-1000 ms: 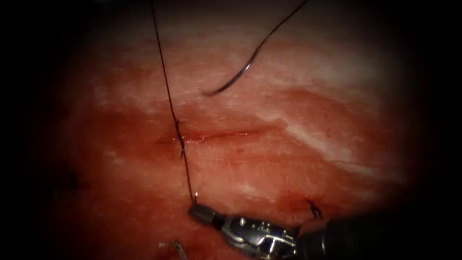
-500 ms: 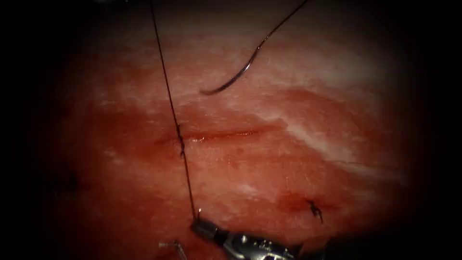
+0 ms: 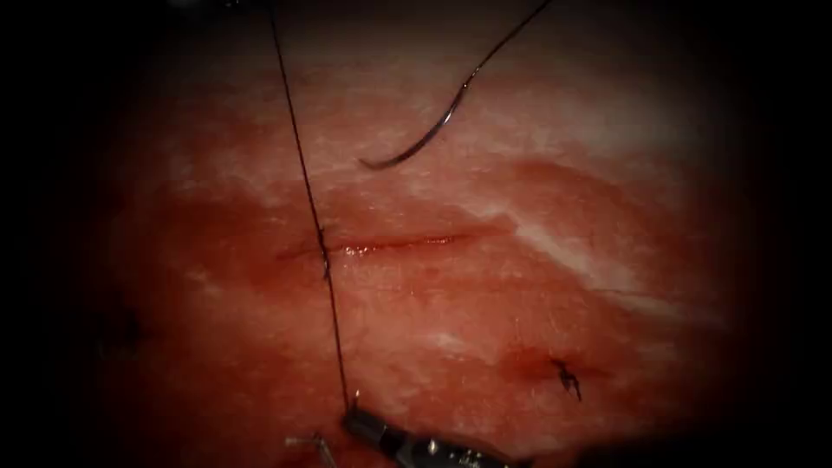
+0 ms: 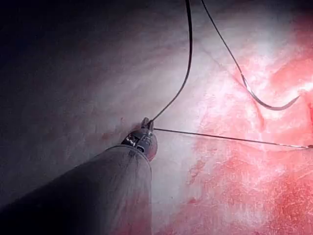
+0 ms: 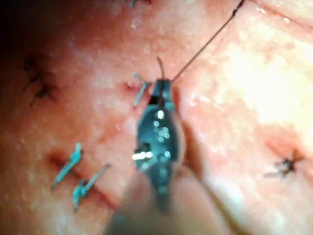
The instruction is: Wound Closure
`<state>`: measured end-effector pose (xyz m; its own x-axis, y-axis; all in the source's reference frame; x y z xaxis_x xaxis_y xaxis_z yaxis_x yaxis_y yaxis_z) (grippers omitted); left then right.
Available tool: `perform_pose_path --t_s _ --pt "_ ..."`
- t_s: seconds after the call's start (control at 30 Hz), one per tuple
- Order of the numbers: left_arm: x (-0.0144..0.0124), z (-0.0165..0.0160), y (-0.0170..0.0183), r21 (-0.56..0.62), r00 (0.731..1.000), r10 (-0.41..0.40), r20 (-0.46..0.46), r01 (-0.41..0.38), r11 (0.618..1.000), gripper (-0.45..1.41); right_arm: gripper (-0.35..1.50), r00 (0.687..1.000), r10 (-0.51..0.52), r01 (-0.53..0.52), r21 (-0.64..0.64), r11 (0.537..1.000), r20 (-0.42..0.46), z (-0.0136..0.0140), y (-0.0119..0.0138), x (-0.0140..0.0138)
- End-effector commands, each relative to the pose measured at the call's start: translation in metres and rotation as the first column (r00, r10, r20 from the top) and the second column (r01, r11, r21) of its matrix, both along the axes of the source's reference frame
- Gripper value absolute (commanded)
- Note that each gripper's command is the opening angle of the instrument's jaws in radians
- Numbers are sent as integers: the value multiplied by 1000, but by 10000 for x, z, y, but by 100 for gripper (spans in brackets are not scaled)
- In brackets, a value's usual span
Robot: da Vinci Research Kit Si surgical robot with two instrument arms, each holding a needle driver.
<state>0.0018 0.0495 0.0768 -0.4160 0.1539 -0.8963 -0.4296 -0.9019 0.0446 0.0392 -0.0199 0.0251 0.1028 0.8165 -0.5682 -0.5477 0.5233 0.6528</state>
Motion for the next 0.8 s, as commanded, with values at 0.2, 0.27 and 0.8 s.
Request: perform_pose_path --t_s 0.2,0.27,0.8 --pt "-4 5 2 2 1000 -4 -5 4 1000 -45 -35 1000 -10 10 13 1000 -6 3 -12 2" --pt "-3 7 4 2 1000 -4 -6 4 1000 -45 -35 1000 -12 12 15 1000 -7 2 -19 1" --pt "-11 -37 -40 72 997 14 70 -19 997 -45 140 991 -33 31 -17 999 -130 -2 23 2"
